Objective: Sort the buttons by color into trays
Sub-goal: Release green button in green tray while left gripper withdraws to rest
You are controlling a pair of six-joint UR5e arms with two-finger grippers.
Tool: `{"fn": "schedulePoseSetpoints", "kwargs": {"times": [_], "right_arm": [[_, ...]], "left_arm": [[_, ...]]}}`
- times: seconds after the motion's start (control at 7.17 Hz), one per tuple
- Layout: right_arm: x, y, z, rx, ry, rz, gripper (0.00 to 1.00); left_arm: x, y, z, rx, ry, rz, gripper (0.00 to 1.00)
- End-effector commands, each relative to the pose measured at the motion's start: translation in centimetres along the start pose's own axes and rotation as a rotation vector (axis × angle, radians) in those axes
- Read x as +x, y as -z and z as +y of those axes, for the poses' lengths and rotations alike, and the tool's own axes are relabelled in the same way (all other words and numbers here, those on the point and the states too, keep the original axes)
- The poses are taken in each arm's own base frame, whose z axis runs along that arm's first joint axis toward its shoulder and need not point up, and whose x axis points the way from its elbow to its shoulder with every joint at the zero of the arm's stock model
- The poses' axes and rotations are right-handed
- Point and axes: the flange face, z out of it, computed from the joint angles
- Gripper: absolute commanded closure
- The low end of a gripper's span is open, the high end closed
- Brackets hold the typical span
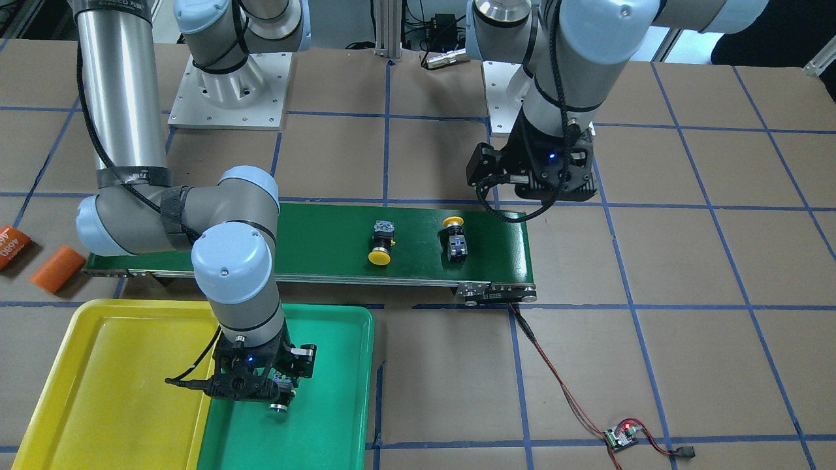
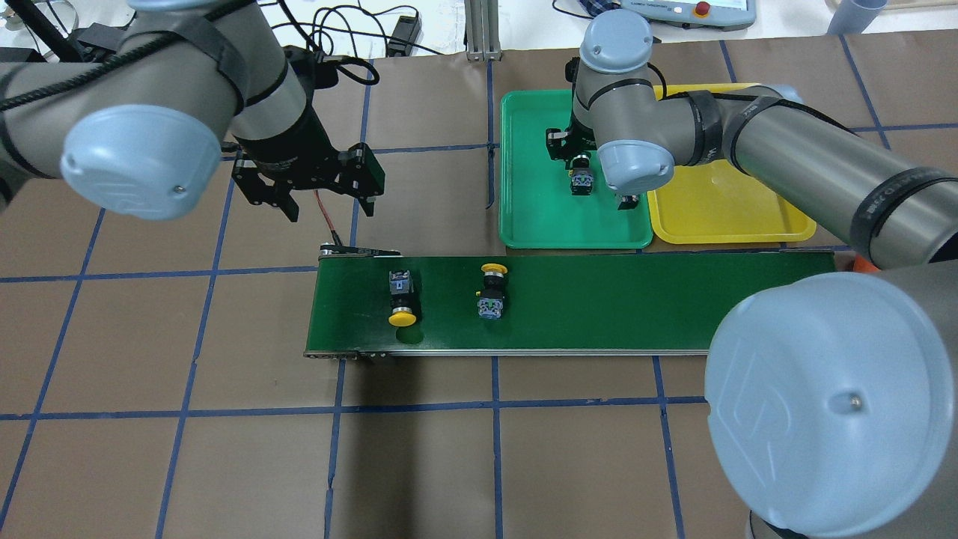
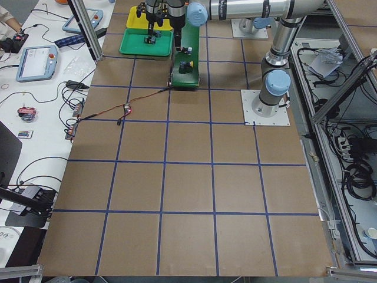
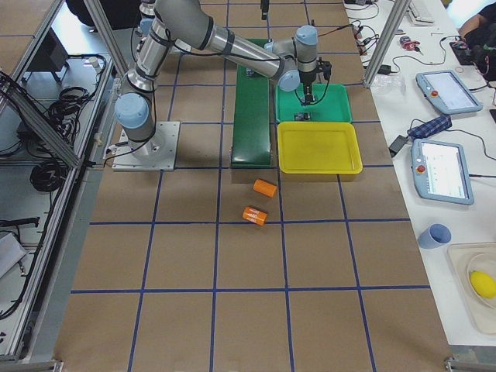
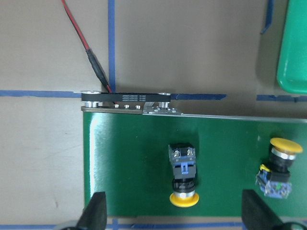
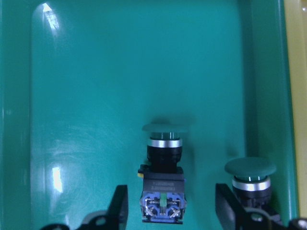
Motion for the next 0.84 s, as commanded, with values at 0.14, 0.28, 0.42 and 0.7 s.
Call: {"fn": "schedulePoseSetpoints", "kwargs": {"times": [0.14, 0.28, 0.42, 0.7], "right_arm": [[0.9, 6.9, 1.9, -0.009, -0.011, -0.025, 0.0], [1.5, 9.8, 4.3, -0.082, -0.008, -0.018, 0.0], [2.1, 12.5, 6.8, -0.168, -0.007, 0.006, 0.0], [2.7, 18.1, 11.6, -0.245, -0.009, 0.009, 0.0]], "left_arm": [[-5.9, 4.1, -0.5, 0.045, 0.032, -0.006, 0.0], [-5.7, 4.5, -1.2, 0.048, 0.018, -0.006, 0.0], [-5.8, 4.2, -1.9, 0.04, 0.029, -0.015, 0.0], [-6.0, 3.5, -4.4, 0.032, 0.031, -0.019, 0.0]]}}
